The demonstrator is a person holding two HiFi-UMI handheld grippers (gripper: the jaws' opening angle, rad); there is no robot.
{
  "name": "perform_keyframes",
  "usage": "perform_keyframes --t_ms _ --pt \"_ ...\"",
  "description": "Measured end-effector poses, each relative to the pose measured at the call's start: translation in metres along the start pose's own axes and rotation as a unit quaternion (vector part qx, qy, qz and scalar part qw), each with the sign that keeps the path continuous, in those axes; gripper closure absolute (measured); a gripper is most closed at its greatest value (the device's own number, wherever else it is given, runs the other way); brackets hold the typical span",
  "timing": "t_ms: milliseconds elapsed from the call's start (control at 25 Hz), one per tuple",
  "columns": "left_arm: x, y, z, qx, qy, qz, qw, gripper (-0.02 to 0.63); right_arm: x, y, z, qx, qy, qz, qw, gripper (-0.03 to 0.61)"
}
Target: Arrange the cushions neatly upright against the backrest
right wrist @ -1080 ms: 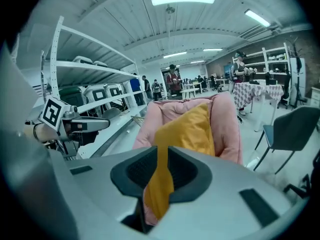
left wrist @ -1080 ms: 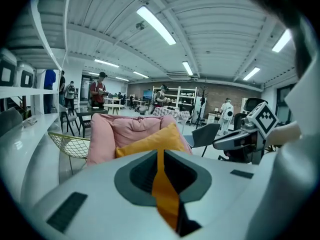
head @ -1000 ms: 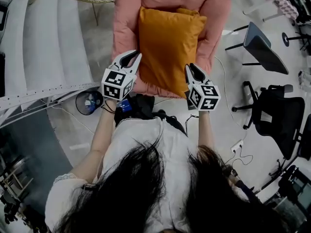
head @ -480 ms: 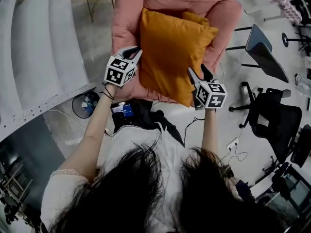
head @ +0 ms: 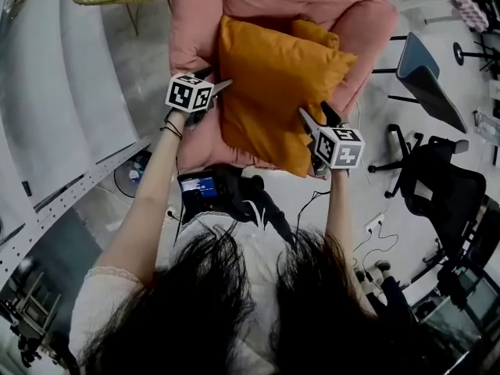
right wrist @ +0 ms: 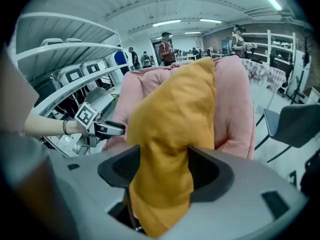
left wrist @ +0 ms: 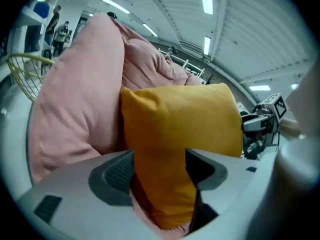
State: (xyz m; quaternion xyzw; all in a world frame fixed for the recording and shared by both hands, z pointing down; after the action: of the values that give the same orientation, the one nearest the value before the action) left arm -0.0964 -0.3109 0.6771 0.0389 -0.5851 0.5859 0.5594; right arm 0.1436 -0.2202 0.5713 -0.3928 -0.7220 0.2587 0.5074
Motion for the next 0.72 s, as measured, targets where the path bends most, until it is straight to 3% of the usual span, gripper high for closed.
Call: perform_keyframes --t_ms 160,320,560,720 --pt "0.002 -0.031 0.007 0.076 0.06 -0.017 0.9951 0.255 -0.003 -0.008 -0.005 0.025 0.0 -0.002 1.0 0.293" --pt "0.009 -0.04 0.014 0.118 0.077 -0.023 0.9898 0.215 -0.002 -0.014 -0.008 0.053 -0.004 -0.011 0.999 0.296" --pt "0.005 -0.053 0.01 0.16 0.086 -0.039 0.9826 0.204 0.004 -0.018 -0.016 0.046 -0.033 -0.02 0.998 0.36" --pt "-0.004 -0.058 0.0 0.156 0.08 -0.056 0.9829 0.213 0.006 -0.015 -0.022 0.038 -0.047 -0.023 0.998 0.381"
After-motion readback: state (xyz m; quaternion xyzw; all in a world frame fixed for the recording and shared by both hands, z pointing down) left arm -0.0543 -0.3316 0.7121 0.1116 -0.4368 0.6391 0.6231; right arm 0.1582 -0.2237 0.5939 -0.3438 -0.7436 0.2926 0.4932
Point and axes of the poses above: the fingertips, and each gripper's own axes: y backward along the fingers, z to its left, x out of its underside, the point moved 1 cm from there along y, backward along the fingers, and after that the axes turned 14 degrees about -y, right-handed, at the moved point
